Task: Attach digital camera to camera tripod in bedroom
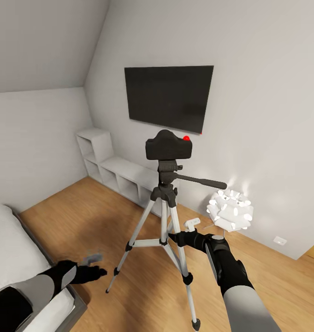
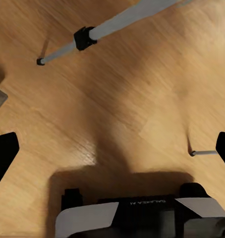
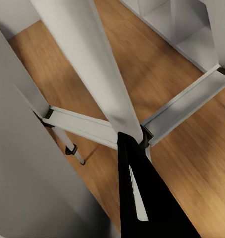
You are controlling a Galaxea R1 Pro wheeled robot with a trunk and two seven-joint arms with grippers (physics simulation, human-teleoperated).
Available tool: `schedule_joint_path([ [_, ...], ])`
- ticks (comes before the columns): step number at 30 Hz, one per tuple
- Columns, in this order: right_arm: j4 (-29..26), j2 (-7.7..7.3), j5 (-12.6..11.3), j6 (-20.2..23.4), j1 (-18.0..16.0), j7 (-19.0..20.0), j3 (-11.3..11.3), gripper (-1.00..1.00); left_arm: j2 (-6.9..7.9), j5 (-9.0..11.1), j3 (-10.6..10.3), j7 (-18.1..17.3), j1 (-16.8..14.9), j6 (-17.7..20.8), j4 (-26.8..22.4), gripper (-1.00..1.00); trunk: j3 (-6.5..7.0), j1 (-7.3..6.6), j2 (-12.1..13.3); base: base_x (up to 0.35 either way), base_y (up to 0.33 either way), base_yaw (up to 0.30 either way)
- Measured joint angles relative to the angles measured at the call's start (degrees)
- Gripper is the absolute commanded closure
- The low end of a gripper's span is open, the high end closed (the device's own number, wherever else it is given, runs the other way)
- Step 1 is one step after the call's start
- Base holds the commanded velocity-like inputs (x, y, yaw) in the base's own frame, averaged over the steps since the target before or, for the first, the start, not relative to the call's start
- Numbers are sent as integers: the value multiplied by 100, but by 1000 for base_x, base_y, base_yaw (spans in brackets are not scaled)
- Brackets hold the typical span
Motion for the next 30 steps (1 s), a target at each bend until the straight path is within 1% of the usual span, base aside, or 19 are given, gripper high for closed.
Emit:
schedule_joint_path([
  [1, 0, 0, -1, -1, 0, 0, 0, 100, -14, -1, -9, 20, 209, -251, 0, -100, -1, 0, 0, 0, 0, 0],
  [3, 0, 0, 2, -2, 0, 1, 0, 100, -27, 13, 3, 35, 421, -483, 0, -100, 0, 0, 0, 0, 0, 0],
  [4, 0, 0, 4, -2, 0, 3, -2, 100, -39, 49, -6, 47, 589, -652, 1, -100, -1, 0, 0, 0, 0, 0],
  [6, 0, 0, 7, -4, 0, 6, -3, 100, -59, 136, 5, 57, 750, -766, 0, -100, 0, 0, 0, 0, 0, 0],
  [7, -1, 0, 7, -4, 0, 6, -3, 100, -76, 246, -2, 69, 898, -837, 1, -100, -1, 0, 0, 0, 0, 0],
  [9, -1, 0, 8, -4, 0, 7, -3, 100, -92, 393, 5, 81, 1069, -897, 1, -100, 0, 0, 0, 0, 0, 0],
  [10, -1, 0, 9, -6, 0, 7, -4, 100, -103, 538, -6, 88, 1242, -947, 0, -100, -1, 0, 0, 0, 0, 0],
  [12, -1, -1, 8, -5, 0, 7, -3, 100, -117, 694, 2, 92, 1431, -983, -3, -100, 0, 0, 0, 0, 0, 0],
  [14, -1, -1, 3, -3, 0, 3, -1, 100, -207, 933, -11, 104, 1740, -1037, -7, -100, -1, 0, 0, 0, 0, 0],
  [15, -1, -1, 1, -2, 1, 2, 0, 100, -249, 979, -1, 109, 1812, -1052, -7, -100, 0, 1, 0, 0, 0, 0],
  [16, -1, -1, 0, 0, 1, 1, 1, 100, -294, 1010, 1, 112, 1876, -1066, -6, -100, 0, 1, 0, 0, 0, 0],
  [17, -1, -1, -2, 1, 0, 0, 1, 100, -379, 1052, -7, 121, 2005, -1101, -3, -100, -1, 0, 0, 0, 0, 0],
  [19, -1, -1, -4, 3, 1, -1, 2, 100, -463, 1081, 1, 128, 2156, -1145, -2, -100, 0, 0, 0, 0, 0, 0],
  [20, -1, -1, -4, 3, 0, -1, 2, 100, -523, 1098, -8, 140, 2302, -1189, 0, -100, -1, 0, 0, 0, 0, 0],
  [22, -1, -1, -6, 5, 1, -1, 2, 100, -570, 1121, 3, 164, 2438, -1224, 0, -100, 0, 1, 0, 0, 0, 0],
  [23, -1, -1, -6, 5, 1, -2, 2, 100, -603, 1131, -1, 219, 2538, -1243, 2, -100, -1, 0, 0, 0, 0, 0],
  [26, -2, 0, -6, 6, 1, -2, 3, 100, -635, 1152, 8, 425, 2653, -1242, 5, -100, 0, 1, 0, 0, 0, 0],
  [27, -2, 0, -6, 8, 1, -2, 2, 100, -646, 1188, 8, 670, 2723, -1239, 7, -100, 0, 1, 0, 0, 0, 0],
  [30, -7, 0, -5, 11, 1, -1, 4, 100, -663, 1338, 17, 1223, 2821, -1240, 8, -100, 0, 1, 0, 0, 0, 0],
])
